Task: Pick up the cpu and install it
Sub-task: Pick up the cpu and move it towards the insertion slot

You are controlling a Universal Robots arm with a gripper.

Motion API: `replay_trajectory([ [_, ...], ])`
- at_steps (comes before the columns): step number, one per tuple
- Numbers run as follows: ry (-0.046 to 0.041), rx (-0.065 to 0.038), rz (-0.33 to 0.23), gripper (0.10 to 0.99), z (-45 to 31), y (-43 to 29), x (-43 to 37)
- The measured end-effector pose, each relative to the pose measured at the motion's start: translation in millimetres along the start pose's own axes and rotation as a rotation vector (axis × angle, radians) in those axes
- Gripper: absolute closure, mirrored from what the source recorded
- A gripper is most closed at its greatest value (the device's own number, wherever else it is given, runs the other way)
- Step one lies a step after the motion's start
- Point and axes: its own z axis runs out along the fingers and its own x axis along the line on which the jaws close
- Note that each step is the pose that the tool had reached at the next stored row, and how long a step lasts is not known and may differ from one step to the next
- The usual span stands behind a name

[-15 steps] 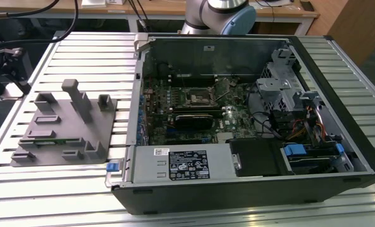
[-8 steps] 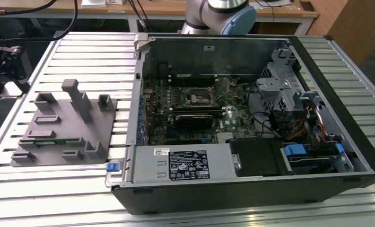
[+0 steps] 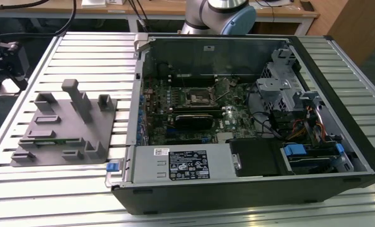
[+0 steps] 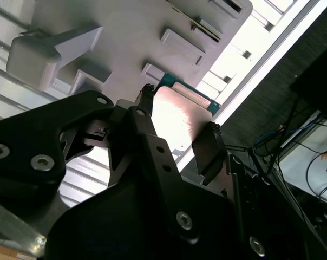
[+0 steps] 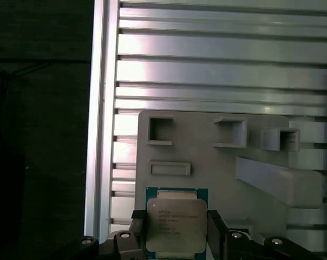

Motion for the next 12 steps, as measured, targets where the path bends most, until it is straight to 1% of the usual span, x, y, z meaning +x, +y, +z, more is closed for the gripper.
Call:
replay_trajectory([
  [12,-0.0001,0.000,0.000,0.545,-11.2,0.5,-0.1],
])
